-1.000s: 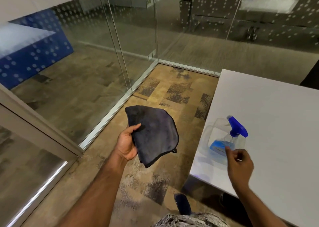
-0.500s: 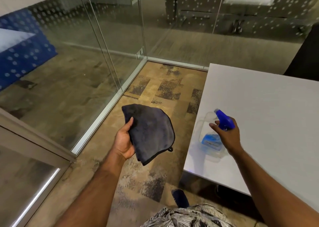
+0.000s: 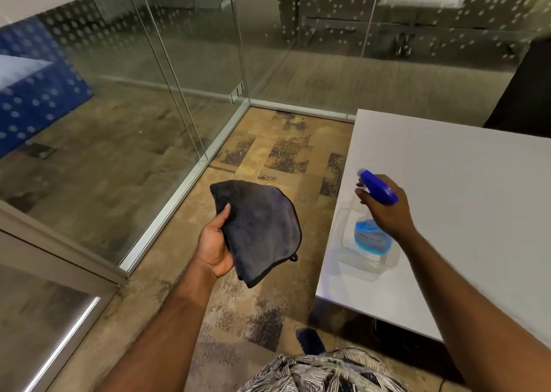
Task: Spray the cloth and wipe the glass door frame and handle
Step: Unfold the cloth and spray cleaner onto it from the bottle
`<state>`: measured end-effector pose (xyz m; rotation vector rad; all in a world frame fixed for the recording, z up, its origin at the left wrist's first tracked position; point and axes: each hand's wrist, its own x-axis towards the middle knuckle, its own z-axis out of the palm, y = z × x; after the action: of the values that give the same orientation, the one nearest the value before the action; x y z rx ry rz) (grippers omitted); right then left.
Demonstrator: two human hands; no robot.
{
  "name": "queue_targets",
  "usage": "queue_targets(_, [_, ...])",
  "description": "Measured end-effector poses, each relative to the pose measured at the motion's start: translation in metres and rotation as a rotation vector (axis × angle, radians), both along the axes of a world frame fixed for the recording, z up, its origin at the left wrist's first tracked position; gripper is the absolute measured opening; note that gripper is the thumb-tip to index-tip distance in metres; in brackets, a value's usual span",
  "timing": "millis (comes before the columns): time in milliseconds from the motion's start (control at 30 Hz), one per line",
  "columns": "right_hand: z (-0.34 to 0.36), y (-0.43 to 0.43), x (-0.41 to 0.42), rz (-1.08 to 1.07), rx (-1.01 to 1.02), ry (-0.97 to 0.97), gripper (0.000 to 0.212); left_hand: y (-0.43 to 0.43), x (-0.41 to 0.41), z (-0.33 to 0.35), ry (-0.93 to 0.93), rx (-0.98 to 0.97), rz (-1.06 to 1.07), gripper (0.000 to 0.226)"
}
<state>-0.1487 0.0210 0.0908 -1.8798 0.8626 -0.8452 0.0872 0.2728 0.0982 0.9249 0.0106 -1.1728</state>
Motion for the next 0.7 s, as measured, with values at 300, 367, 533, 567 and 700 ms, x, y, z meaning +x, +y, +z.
queue_targets(300, [0.066,0.053,0.035,0.287,-0.066,-0.055,0.015,0.01,0.014,0.018,-0.069,-0.047,0.055,0.037])
queue_targets(367, [0.068,0.069,0.045,0.338,-0.105,-0.052,0.013,0.014,0.021,0.022,-0.075,-0.058,0.078,0.045])
queue_targets(533, [0.048,0.108,0.073,0.42,-0.05,-0.036,0.019,0.026,0.028,0.027,-0.065,-0.078,0.119,0.048])
queue_targets(567, [0.043,0.115,0.077,0.416,-0.033,-0.017,0.019,0.029,0.027,0.028,-0.055,-0.086,0.124,0.046])
queue_targets(700, [0.031,0.131,0.086,0.408,-0.048,-0.015,0.019,0.036,0.023,0.03,-0.051,-0.089,0.142,0.046])
